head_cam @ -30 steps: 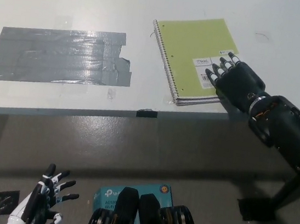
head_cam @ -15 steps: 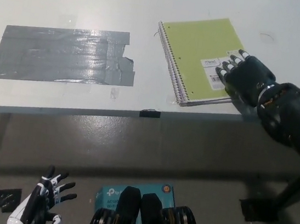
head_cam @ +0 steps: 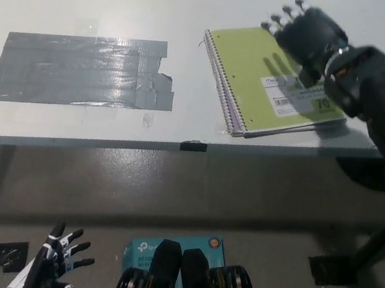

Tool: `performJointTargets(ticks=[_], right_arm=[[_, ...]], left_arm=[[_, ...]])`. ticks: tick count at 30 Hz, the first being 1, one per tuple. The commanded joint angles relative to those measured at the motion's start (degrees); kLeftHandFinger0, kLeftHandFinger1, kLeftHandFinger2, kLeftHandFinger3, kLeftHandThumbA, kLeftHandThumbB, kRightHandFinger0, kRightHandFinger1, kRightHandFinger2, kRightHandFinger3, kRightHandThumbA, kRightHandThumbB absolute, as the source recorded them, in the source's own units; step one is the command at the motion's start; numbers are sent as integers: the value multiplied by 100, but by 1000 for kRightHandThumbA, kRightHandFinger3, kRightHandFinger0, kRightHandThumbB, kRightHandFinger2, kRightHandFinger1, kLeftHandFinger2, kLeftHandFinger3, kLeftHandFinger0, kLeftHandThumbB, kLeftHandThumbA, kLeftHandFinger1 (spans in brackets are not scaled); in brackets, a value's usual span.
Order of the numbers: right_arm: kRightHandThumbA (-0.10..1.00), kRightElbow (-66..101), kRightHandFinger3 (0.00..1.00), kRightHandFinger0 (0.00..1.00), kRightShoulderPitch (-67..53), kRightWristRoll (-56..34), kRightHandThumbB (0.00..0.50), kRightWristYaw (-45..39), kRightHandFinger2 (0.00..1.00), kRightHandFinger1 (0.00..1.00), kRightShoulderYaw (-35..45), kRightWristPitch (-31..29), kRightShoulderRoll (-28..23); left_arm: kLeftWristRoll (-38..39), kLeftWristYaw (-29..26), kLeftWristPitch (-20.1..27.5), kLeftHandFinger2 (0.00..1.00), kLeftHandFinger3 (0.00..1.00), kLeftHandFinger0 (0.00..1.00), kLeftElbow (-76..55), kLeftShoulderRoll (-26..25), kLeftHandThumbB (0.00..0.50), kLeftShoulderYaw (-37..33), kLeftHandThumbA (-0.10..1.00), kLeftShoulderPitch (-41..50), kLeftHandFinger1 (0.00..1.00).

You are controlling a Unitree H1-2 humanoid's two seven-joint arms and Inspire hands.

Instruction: The robot uses its right hand to align two notebooks stacked together until they are fully overlapped

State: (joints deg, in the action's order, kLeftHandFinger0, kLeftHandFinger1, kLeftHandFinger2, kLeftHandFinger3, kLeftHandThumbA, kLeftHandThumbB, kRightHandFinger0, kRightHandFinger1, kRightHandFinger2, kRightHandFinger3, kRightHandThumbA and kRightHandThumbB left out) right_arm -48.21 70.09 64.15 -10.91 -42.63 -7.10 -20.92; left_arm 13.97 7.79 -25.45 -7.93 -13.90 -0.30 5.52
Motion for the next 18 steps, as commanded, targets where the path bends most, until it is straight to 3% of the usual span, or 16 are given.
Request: performJointTargets(ticks=[1, 3, 7, 10, 12, 13, 18], right_arm=[[1000, 198, 1000, 1000, 491, -178, 279, -27, 1000, 1000, 203, -66, -105], [1000, 264, 1000, 1000, 578, -150, 280, 67, 1000, 1000, 247, -93, -250], [1000, 301, 1000, 1000, 704, -366, 324, -105, 1000, 1000, 552, 57, -405], [1000, 669, 1000, 1000, 565, -571, 321, -237, 1000, 1000, 945, 272, -517], [1000, 1475, 1000, 1000, 159, -957, 333, -253, 1000, 1000, 1529, 439, -697], [1000, 2081, 1000, 1000, -138, -1117, 311, -380, 1000, 1000, 1826, 559, -783], [1000, 4730, 1000, 1000, -1570, -1573, 295, -1160, 1000, 1000, 2752, 1240, -1111]], left_arm=[[-14, 165, 268, 926, 1000, 863, -40, -10, 500, 29, 1000, 132, 816], [-11, 172, 261, 934, 1000, 906, -68, -23, 500, 26, 1000, 164, 833], [-21, 137, 258, 959, 1000, 856, -50, -7, 500, 43, 1000, 192, 839], [5, 108, 173, 968, 1000, 836, -96, 16, 500, 69, 1000, 229, 836], [-26, 96, 185, 926, 1000, 771, -122, 18, 500, 72, 1000, 271, 778], [-9, 98, 198, 921, 1000, 800, -109, 37, 500, 83, 1000, 269, 768], [41, 146, 193, 960, 1000, 775, -133, 51, 500, 83, 1000, 305, 790]])
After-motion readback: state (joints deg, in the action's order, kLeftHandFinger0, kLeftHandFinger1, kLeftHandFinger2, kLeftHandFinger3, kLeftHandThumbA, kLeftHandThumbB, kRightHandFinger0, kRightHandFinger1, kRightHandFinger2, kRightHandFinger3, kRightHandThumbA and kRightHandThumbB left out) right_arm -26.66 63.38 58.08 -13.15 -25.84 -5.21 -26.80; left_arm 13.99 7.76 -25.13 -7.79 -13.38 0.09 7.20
